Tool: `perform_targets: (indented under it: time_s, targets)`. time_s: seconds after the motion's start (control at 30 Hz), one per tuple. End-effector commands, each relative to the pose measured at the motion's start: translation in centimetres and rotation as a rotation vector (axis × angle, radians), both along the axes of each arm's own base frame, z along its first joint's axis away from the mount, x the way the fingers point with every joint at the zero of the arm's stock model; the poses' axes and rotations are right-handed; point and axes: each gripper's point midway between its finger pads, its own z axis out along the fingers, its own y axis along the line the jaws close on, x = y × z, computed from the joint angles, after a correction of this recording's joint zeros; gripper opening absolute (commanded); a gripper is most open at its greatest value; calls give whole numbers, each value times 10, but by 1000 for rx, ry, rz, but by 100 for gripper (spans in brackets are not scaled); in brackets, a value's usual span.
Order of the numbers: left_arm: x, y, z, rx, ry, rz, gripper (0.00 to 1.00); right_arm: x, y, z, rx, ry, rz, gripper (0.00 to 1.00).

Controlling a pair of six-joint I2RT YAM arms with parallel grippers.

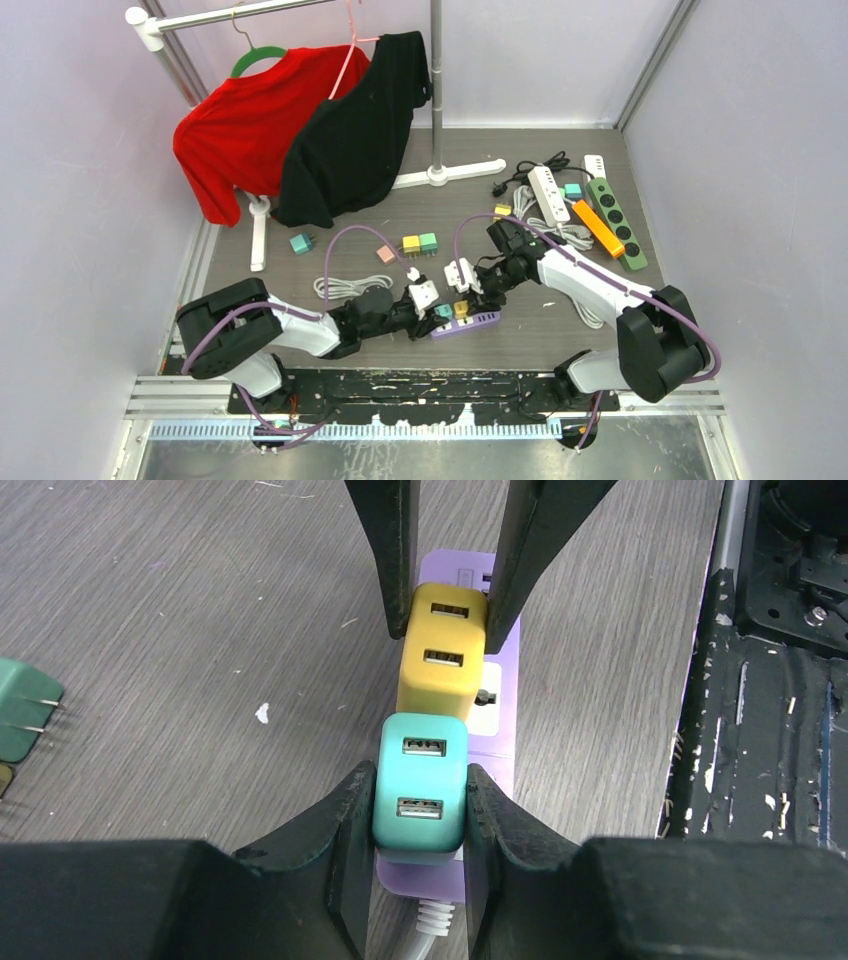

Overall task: Pull the plug off the socket
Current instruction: Remove the plug from the socket.

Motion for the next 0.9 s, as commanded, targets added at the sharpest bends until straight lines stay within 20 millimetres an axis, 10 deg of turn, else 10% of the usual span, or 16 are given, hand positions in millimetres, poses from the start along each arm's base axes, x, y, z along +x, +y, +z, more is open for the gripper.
perform_targets:
  time_s: [0.0, 0.13, 0.37, 0.6, 0.87]
  targets:
    - [6, 2, 15, -41, -68, 22, 0, -34, 1, 2, 66, 75, 133, 1]
    - [5, 1, 12, -30, -68, 13, 0, -46, 16, 0, 89, 80, 185, 1]
    - [4, 9, 4, -12, -58, 30, 0, 11, 18, 12, 84, 81, -123, 1]
    - [5, 12, 1, -4, -71, 38, 0, -19, -16, -10, -27, -1, 124, 1]
    - [3, 11, -4, 8, -55, 27, 0, -22, 25, 8, 97, 42, 67, 1]
